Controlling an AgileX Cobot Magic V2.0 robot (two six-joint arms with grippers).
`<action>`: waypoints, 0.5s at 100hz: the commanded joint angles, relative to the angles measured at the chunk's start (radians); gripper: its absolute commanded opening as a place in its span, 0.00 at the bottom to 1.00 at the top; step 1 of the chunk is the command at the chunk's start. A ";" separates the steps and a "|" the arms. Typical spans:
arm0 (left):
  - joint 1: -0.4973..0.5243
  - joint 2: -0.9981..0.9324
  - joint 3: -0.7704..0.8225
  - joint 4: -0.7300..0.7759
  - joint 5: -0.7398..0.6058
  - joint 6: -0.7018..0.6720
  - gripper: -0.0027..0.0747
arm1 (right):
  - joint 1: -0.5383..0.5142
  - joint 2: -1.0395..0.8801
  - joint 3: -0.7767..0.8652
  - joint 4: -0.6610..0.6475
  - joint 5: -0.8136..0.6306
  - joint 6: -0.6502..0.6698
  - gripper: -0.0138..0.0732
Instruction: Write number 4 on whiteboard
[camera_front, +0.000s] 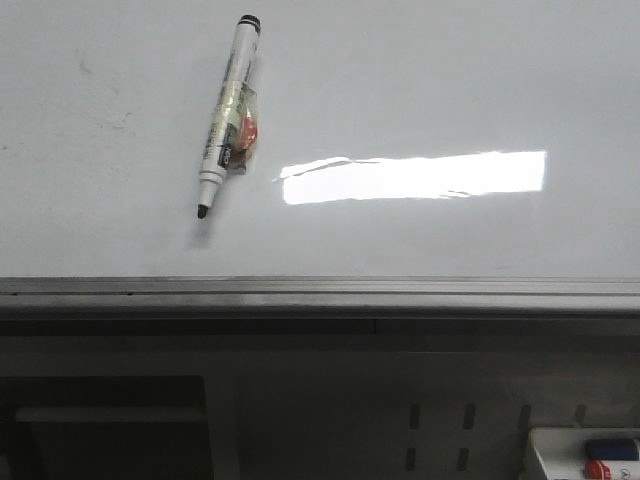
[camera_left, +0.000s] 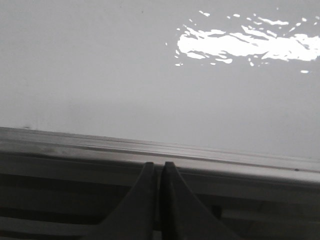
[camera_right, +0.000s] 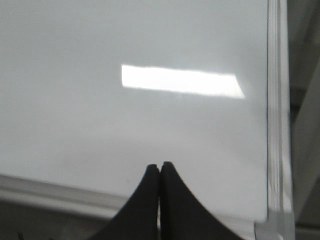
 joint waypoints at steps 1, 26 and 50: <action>-0.005 -0.025 0.036 -0.186 -0.107 -0.009 0.01 | -0.006 -0.015 0.025 -0.021 -0.226 -0.004 0.08; -0.005 -0.025 0.034 -0.622 -0.231 -0.009 0.01 | -0.006 -0.015 0.025 0.239 -0.250 0.129 0.08; -0.005 -0.025 -0.004 -0.882 -0.201 0.018 0.01 | -0.006 -0.015 -0.035 0.575 -0.136 0.131 0.08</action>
